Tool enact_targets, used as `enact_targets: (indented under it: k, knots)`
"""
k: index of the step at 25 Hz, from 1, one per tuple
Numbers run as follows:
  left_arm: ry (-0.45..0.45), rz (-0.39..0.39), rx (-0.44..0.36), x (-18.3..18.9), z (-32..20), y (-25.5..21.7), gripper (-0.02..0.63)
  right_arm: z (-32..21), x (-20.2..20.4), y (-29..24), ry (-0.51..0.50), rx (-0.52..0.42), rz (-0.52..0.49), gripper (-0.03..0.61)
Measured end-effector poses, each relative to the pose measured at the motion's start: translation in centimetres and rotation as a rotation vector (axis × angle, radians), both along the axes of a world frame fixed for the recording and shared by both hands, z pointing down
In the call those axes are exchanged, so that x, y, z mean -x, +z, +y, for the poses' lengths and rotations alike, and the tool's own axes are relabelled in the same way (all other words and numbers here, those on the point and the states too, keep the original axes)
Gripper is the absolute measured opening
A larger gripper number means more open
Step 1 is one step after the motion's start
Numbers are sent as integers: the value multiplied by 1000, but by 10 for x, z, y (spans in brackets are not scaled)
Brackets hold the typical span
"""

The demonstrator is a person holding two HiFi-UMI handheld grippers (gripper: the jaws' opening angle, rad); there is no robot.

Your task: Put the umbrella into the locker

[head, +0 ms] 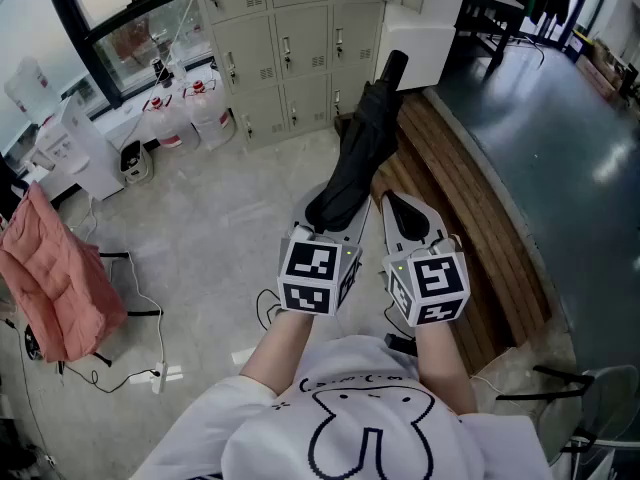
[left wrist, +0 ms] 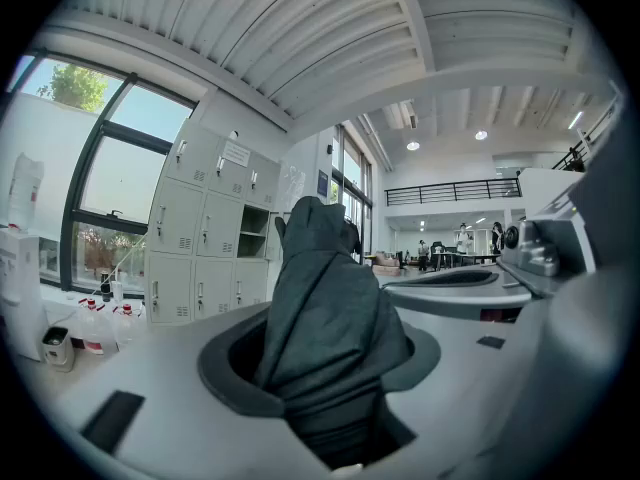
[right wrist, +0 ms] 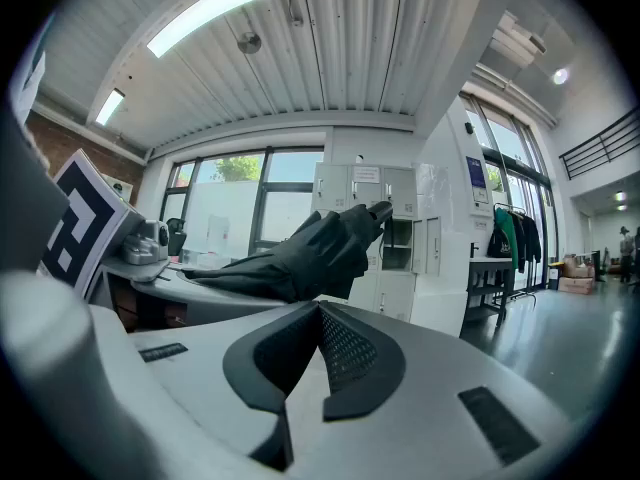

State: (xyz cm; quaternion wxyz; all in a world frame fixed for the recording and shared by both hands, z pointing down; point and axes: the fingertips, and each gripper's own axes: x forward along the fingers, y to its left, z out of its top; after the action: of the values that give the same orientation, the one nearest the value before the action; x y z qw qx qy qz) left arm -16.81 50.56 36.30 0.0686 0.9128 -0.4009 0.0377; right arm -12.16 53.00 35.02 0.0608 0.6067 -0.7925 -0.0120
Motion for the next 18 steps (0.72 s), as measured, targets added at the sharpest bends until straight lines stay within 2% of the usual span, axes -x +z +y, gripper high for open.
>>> enact_targets:
  k: [10, 18]
  knots:
    - [-16, 13, 9, -6, -29, 5, 224, -32, -4, 8, -25, 13, 17, 15]
    - [-67, -2, 16, -26, -94, 12, 224, -98, -25, 17, -68, 16, -5, 15]
